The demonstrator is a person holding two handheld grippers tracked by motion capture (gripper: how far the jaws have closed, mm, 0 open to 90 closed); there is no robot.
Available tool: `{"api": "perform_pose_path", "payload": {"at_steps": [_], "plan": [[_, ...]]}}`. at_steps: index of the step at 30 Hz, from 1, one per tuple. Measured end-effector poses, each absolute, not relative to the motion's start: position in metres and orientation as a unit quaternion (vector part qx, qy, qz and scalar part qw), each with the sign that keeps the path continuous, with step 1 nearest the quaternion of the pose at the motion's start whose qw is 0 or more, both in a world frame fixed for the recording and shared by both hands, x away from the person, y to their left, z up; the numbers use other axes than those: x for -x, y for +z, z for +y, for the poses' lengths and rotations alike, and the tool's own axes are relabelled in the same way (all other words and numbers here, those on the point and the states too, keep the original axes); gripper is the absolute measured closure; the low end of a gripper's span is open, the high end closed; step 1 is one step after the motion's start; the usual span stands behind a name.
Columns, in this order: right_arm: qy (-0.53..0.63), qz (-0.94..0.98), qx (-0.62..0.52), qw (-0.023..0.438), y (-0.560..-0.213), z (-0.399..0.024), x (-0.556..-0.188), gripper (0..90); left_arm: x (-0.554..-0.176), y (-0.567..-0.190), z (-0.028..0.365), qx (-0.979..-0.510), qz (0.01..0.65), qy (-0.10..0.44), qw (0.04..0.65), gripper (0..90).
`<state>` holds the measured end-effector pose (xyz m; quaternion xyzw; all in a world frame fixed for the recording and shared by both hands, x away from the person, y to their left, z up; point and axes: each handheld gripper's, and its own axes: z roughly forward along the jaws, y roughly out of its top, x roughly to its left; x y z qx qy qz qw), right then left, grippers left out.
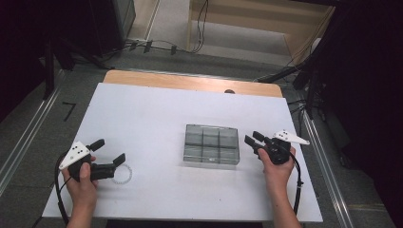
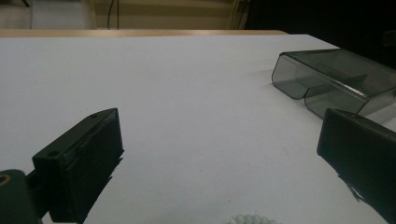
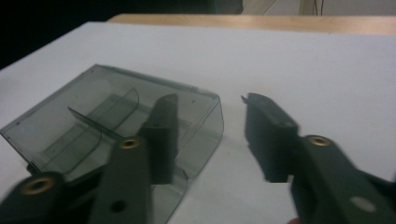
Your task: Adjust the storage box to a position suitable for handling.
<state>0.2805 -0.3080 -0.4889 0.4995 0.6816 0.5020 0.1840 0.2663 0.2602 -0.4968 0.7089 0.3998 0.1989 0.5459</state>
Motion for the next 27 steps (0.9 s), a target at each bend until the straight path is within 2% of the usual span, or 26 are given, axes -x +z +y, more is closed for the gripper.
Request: {"api": "perform_pose_path", "payload": {"at_steps": [3, 5, 9, 18, 27], "plan": [[0.466, 0.708, -0.501, 0.175, -0.498, -0.3, -0.284, 73.1, -0.267, -0.497, 0.261, -0.707, 0.401, 0.195, 0.548, 0.3], [0.456, 0.715, -0.501, 0.175, -0.501, -0.298, -0.285, 75.3, -0.267, -0.497, 0.261, -0.707, 0.401, 0.195, 0.548, 0.3], [0.428, 0.727, -0.511, 0.165, -0.51, -0.293, -0.285, 87.3, -0.267, -0.497, 0.261, -0.708, 0.4, 0.195, 0.548, 0.3], [0.424, 0.742, -0.502, 0.134, -0.517, -0.29, -0.286, 87.9, -0.267, -0.497, 0.261, -0.707, 0.401, 0.194, 0.55, 0.3], [0.426, 0.745, -0.495, 0.133, -0.517, -0.287, -0.286, 88.0, -0.267, -0.497, 0.261, -0.708, 0.401, 0.193, 0.549, 0.4]]}}
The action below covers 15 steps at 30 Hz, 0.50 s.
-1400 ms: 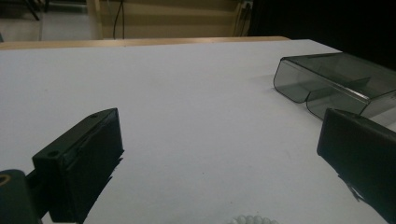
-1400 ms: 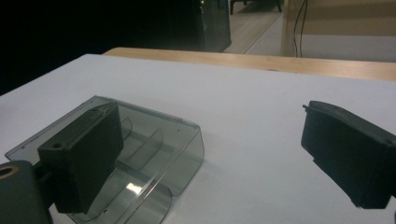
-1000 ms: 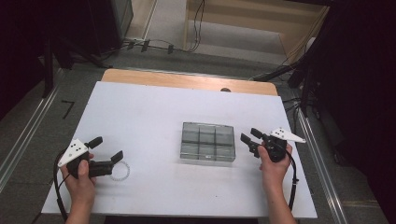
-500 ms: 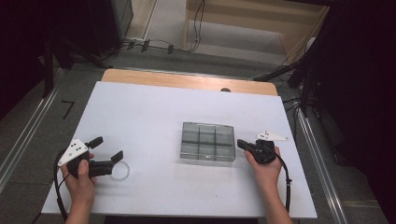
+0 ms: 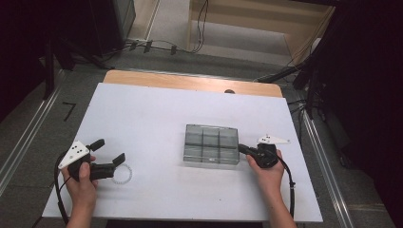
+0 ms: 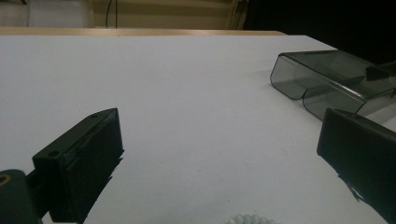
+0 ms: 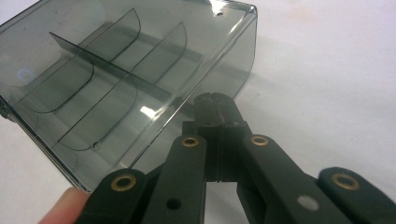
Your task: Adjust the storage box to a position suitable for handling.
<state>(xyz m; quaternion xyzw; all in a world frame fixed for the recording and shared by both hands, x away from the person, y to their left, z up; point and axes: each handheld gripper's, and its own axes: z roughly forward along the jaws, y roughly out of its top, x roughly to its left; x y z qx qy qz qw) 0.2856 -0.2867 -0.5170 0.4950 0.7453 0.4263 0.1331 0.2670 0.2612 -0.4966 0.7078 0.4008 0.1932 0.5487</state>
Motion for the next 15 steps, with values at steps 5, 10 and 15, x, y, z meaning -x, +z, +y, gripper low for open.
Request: {"api": "perform_pose_path", "payload": {"at_steps": [5, 10, 15], "plan": [[0.424, 0.746, -0.494, 0.143, -0.5155, -0.2844, -0.2852, 88.0, -0.2671, -0.4966, 0.2607, -0.71, 0.399, 0.191, 0.547, 0.3], [0.423, 0.743, -0.498, 0.146, -0.5142, -0.2836, -0.2854, 88.0, -0.2674, -0.4967, 0.2599, -0.711, 0.399, 0.192, 0.547, 0.3], [0.421, 0.743, -0.499, 0.147, -0.5137, -0.283, -0.2864, 88.0, -0.2675, -0.4968, 0.2598, -0.712, 0.398, 0.192, 0.546, 0.4]]}}
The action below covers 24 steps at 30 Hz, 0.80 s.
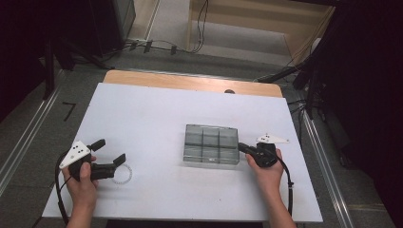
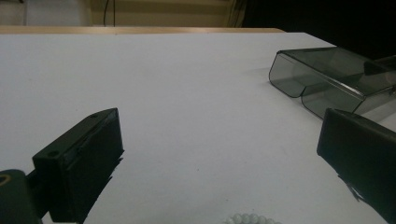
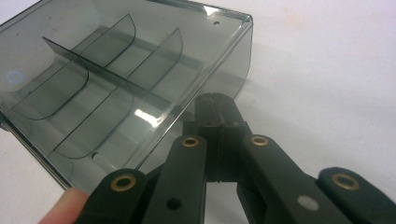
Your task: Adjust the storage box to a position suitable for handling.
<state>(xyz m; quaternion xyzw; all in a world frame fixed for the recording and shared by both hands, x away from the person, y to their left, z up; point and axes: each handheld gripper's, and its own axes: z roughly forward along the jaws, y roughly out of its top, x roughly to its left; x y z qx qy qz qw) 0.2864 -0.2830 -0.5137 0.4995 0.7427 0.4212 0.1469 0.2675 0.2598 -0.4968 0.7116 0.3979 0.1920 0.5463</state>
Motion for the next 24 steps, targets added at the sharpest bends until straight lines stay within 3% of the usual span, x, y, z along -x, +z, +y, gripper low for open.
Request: {"api": "perform_pose_path", "payload": {"at_steps": [24], "plan": [[0.424, 0.757, -0.477, 0.142, -0.514, -0.264, -0.287, 88.1, -0.268, -0.497, 0.259, -0.714, 0.397, 0.19, 0.545, 0.4]]}}
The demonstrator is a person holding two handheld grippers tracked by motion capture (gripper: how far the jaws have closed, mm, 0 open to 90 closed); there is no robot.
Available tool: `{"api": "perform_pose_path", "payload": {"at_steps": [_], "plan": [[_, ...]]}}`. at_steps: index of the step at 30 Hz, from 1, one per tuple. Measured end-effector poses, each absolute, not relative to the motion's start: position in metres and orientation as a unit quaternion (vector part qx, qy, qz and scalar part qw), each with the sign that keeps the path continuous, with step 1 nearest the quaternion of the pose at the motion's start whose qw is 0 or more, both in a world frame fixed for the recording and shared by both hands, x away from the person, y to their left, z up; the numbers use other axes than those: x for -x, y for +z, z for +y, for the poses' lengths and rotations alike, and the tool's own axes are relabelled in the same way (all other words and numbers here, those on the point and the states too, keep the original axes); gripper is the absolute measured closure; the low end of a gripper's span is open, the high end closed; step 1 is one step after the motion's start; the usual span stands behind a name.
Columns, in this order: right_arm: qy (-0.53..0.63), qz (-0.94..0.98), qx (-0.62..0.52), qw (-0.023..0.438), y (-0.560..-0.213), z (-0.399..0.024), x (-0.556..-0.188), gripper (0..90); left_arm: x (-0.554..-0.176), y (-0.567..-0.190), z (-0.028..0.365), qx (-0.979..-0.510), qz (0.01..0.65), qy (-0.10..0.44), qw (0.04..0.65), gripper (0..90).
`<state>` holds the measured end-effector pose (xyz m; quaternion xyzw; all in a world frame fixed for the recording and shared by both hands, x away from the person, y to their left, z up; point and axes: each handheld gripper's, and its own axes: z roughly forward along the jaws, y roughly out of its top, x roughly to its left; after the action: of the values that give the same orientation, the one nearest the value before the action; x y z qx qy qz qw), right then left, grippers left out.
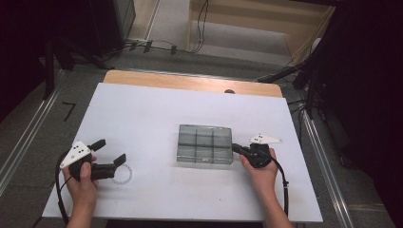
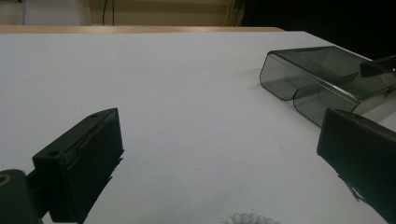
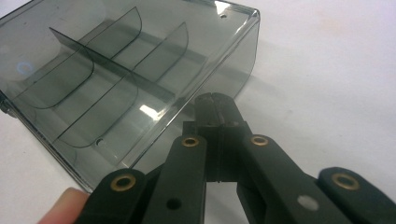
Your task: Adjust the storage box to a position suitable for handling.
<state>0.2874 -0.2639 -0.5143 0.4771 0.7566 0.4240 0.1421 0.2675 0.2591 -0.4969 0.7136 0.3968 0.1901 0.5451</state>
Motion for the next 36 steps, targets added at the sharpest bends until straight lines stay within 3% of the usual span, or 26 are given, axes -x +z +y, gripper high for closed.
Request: {"api": "perform_pose_path", "payload": {"at_steps": [33, 35, 36], "plan": [[0.421, 0.778, -0.448, 0.126, -0.516, -0.238, -0.282, 87.9, -0.268, -0.497, 0.259, -0.714, 0.396, 0.187, 0.547, 0.4], [0.424, 0.768, -0.46, 0.137, -0.512, -0.241, -0.281, 77.6, -0.268, -0.497, 0.26, -0.713, 0.397, 0.187, 0.547, 0.4], [0.424, 0.768, -0.46, 0.137, -0.512, -0.241, -0.281, 77.6, -0.268, -0.497, 0.26, -0.713, 0.397, 0.188, 0.547, 0.4]]}}
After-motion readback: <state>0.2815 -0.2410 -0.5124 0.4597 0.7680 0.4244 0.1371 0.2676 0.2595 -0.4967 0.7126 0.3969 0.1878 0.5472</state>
